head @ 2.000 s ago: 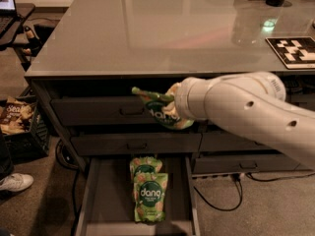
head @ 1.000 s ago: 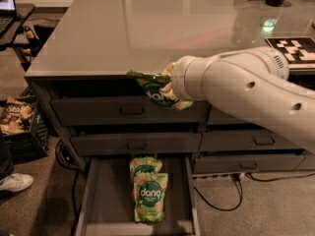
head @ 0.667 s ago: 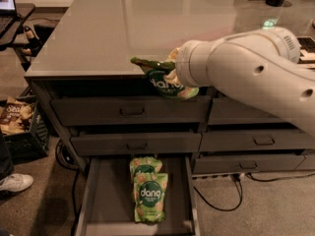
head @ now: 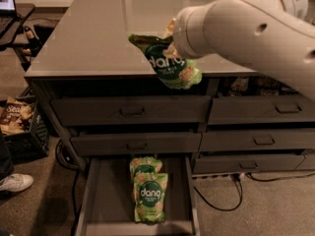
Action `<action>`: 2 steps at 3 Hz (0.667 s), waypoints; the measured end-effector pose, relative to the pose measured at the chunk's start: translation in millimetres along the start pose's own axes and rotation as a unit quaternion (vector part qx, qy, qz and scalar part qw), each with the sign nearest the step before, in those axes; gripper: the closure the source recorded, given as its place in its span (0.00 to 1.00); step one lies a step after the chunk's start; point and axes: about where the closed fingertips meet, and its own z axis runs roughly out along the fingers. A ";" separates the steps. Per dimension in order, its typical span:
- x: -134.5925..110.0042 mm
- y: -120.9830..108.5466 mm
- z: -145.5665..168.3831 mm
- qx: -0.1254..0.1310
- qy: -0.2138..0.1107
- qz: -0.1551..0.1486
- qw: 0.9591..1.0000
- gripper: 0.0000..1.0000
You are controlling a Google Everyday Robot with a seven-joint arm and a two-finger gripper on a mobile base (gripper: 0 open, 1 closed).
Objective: Pick green rice chip bag from bottom drawer and place on counter
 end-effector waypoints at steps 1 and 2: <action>-1.1 -37.6 5.6 0.006 0.006 -0.033 0.999 1.00; 3.3 -69.1 13.8 0.010 0.016 -0.054 0.998 1.00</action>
Offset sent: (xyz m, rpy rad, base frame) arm 0.0812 0.0011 0.0764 -0.1476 -0.0797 0.0252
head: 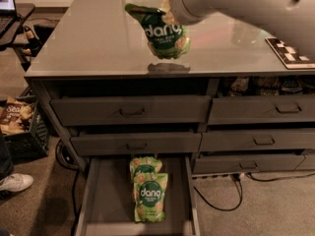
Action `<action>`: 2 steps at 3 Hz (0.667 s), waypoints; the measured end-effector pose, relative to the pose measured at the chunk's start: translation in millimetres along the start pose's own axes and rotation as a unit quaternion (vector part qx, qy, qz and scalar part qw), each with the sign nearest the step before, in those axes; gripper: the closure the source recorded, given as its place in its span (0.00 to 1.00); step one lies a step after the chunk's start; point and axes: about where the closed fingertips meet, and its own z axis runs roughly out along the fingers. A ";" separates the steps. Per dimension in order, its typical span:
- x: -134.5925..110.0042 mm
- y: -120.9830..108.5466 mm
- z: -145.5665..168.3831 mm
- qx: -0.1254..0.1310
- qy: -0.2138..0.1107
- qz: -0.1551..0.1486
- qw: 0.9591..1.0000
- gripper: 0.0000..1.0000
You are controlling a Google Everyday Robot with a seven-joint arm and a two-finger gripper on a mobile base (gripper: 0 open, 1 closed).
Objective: Pick green rice chip bag from bottom drawer and place on counter
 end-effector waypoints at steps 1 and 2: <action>5.4 -25.0 13.1 0.000 0.010 -0.022 1.000 1.00; 5.6 -35.0 34.9 -0.011 0.010 -0.034 0.999 1.00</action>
Offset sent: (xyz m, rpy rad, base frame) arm 0.0779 0.0191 0.0073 -0.1085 0.0196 0.0311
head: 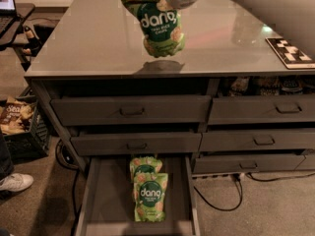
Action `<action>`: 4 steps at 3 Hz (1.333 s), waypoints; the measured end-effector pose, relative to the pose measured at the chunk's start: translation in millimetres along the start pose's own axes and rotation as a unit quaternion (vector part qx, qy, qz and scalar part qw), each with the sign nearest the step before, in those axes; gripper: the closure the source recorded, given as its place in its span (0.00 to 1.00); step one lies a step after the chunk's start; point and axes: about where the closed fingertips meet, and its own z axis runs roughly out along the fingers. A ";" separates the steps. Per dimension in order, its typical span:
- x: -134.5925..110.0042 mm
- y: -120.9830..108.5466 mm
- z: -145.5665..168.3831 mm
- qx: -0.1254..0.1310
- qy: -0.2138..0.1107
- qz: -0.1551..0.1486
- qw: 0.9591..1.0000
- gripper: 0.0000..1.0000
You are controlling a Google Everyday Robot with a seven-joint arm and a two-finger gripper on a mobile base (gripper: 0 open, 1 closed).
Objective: Pick green rice chip bag from bottom drawer and place on counter
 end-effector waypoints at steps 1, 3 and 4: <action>-2.2 -1.0 31.5 -0.030 -0.012 -0.007 0.999 1.00; 0.4 1.5 90.7 -0.093 -0.030 -0.009 0.995 1.00; 4.9 1.3 112.4 -0.110 -0.036 -0.002 0.993 1.00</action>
Offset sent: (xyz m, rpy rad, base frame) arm 0.0810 0.0329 -0.0500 -0.0434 0.2022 0.0829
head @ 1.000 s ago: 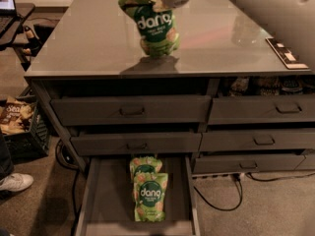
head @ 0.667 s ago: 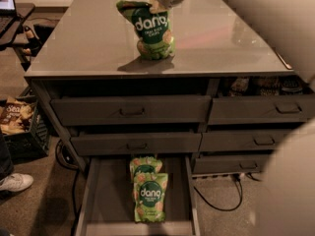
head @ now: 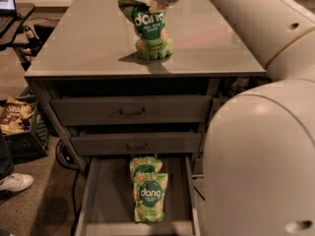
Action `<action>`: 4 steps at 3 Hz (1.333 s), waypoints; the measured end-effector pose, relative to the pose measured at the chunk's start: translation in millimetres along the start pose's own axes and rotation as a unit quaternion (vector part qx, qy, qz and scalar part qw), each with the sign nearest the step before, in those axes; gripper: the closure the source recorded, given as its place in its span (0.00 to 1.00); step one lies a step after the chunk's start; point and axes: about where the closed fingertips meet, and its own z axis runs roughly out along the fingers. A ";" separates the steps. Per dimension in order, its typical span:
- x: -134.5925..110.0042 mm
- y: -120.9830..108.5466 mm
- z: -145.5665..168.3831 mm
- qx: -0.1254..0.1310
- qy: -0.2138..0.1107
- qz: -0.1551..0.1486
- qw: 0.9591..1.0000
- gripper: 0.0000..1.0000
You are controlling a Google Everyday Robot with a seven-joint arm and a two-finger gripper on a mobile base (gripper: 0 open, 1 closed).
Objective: Pick green rice chip bag from bottom drawer and place on counter
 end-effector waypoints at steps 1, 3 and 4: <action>1.5 -4.3 -0.4 0.003 0.000 0.002 1.000 0.82; 1.5 -4.2 -0.3 0.003 0.000 0.002 1.000 0.36; 1.5 -4.2 -0.3 0.003 0.000 0.002 1.000 0.13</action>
Offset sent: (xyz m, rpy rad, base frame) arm 0.0030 -0.0004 0.0034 0.0059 -0.0048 -0.0026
